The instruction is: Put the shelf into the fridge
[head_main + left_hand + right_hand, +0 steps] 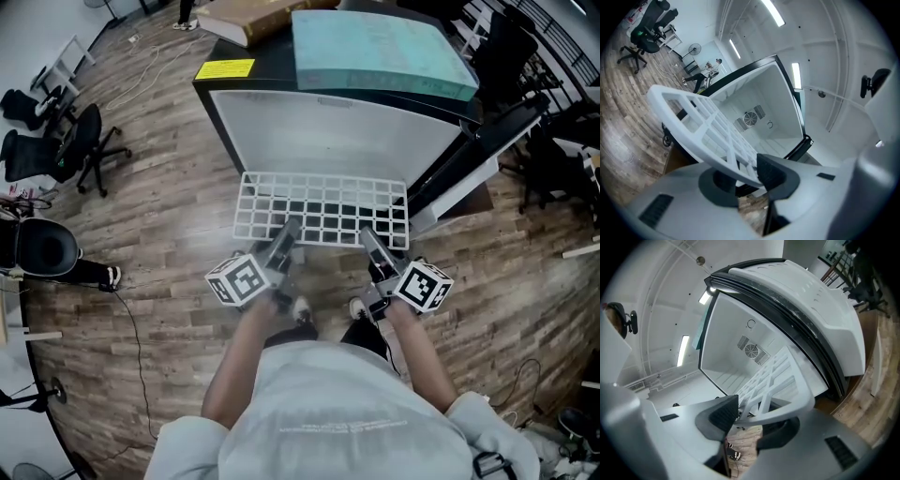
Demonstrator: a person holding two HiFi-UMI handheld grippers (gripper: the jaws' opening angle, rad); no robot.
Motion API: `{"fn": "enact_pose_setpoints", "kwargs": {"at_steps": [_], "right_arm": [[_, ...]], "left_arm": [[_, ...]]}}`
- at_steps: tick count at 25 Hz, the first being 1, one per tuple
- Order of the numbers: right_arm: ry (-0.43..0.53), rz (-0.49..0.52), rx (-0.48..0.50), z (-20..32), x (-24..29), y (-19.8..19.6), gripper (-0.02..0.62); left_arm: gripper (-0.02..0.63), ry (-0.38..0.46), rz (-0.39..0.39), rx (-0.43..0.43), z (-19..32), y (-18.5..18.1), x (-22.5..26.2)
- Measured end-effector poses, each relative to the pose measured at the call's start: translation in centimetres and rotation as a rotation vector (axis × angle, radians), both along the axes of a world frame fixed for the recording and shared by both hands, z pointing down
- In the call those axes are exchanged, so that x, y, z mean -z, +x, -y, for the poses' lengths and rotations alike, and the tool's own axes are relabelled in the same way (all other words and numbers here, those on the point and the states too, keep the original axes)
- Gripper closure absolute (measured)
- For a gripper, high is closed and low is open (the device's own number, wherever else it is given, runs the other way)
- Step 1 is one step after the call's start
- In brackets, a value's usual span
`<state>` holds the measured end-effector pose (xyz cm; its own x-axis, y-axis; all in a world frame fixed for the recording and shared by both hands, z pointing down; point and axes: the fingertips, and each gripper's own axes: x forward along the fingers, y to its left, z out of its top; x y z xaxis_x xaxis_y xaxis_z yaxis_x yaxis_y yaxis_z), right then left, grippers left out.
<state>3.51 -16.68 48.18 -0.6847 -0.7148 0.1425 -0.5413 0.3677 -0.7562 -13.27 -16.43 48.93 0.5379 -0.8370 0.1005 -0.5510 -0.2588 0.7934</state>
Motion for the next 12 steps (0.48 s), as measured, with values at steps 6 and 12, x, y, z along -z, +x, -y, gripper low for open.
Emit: {"fn": "enact_pose_setpoints", "kwargs": {"at_steps": [6,12], "right_arm": [[-0.013,0.016,-0.032,0.33,-0.74,-0.73,0.465],[-0.025,0.005,-0.037,0.57,-1.26,-0.19,0.465]], "left_arm": [[0.500,0.002,0.012,-0.029,0.58,-0.63,-0.45],[0.500,-0.004,0.007,-0.036,0.91,-0.25,-1.02]]}}
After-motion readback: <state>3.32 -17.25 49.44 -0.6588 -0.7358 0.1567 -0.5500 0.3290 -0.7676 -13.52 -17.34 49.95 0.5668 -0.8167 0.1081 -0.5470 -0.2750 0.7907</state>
